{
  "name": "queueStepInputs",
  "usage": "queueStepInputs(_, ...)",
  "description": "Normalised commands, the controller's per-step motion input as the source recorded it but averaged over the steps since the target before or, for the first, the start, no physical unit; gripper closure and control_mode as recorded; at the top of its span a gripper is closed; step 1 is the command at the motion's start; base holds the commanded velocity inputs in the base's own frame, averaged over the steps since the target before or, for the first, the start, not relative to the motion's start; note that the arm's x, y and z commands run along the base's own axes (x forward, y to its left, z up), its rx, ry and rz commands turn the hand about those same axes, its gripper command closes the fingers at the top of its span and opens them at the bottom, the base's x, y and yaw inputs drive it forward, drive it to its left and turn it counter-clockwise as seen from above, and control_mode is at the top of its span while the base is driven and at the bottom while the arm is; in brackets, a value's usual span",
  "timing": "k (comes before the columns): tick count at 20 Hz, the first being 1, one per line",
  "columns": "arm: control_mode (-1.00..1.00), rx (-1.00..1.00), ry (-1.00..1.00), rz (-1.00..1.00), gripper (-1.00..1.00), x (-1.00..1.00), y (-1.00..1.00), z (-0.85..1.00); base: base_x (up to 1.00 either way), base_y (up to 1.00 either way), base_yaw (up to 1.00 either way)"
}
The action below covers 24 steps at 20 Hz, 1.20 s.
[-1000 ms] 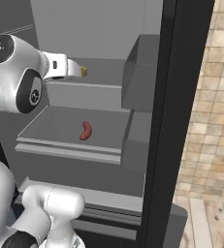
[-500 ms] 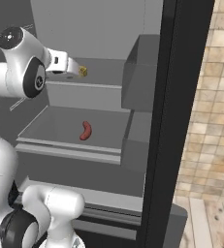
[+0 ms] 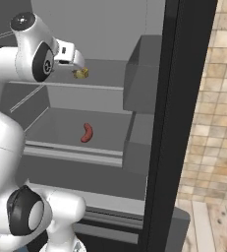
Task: Retrieve the sausage and cheese from the fridge and place them on the cutting board on the counter.
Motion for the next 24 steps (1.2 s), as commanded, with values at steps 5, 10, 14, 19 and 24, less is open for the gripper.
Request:
queueStepInputs(5,-1.0,0.01,0.0,0.0,-1.0,0.46,0.0,-0.06,0.0,0.0,0.0)
queueStepInputs(10,-1.0,0.0,0.0,0.0,-1.0,0.44,0.0,-0.1,0.0,0.0,0.0)
queueStepInputs(14,-1.0,0.0,0.0,0.0,-1.0,0.41,0.0,-0.22,0.0,0.0,0.0)
queueStepInputs(19,-1.0,0.0,0.0,0.0,-1.0,0.46,0.0,-0.2,0.0,0.0,0.0)
queueStepInputs(24,-1.0,0.0,0.0,0.0,-1.0,0.49,0.0,-0.15,0.0,0.0,0.0)
